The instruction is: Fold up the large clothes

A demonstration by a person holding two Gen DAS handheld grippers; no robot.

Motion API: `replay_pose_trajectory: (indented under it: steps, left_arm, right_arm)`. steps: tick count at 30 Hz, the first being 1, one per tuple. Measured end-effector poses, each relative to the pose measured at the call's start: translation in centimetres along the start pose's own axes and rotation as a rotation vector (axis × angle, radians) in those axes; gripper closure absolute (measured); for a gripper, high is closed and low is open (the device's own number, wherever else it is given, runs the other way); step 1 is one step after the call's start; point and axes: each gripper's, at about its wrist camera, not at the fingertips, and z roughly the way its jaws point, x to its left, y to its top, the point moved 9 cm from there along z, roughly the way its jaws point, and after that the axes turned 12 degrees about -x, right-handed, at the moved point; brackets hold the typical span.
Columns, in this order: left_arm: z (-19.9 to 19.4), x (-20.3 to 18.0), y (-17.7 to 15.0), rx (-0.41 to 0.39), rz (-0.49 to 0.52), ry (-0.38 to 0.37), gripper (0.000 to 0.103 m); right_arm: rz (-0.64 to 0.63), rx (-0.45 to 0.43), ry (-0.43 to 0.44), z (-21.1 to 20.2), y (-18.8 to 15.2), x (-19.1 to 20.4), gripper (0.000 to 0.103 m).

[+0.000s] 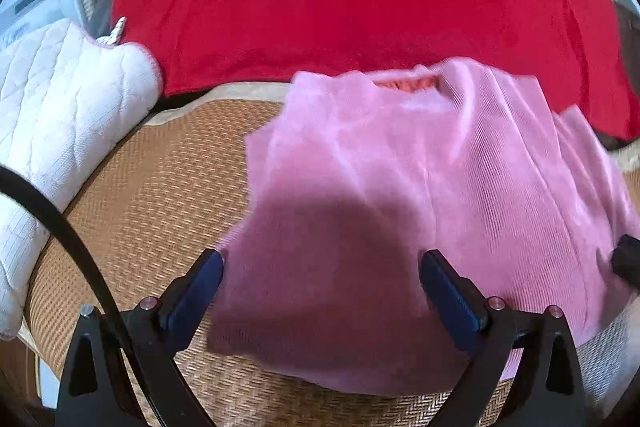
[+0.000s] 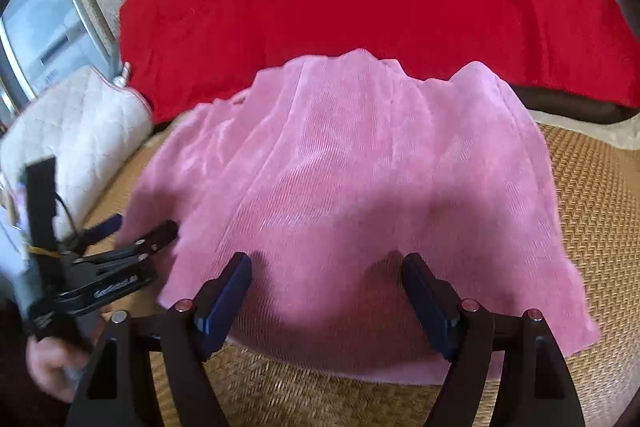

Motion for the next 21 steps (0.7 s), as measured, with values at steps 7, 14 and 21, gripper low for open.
replay_pose_trajectory:
  steps: [7, 14, 21]
  left_arm:
    - [-0.6, 5.7, 1.8, -0.012, -0.188, -0.001, 0.003]
    - [1.8, 6.0, -0.8, 0.212, -0.376, -0.263, 0.003]
    - [1.6, 4.9, -1.8, 0.254, -0.465, -0.362, 0.004]
  right_arm:
    - [0.281, -0.079, -0.081, -2.7, 3.7, -9.9, 0.021]
    - [0.528, 0.068, 0.010, 0.3, 1.1, -13.5, 0.020]
    - [0.460, 0.091, 0.089, 3.3, 0.8, -10.2, 0.017]
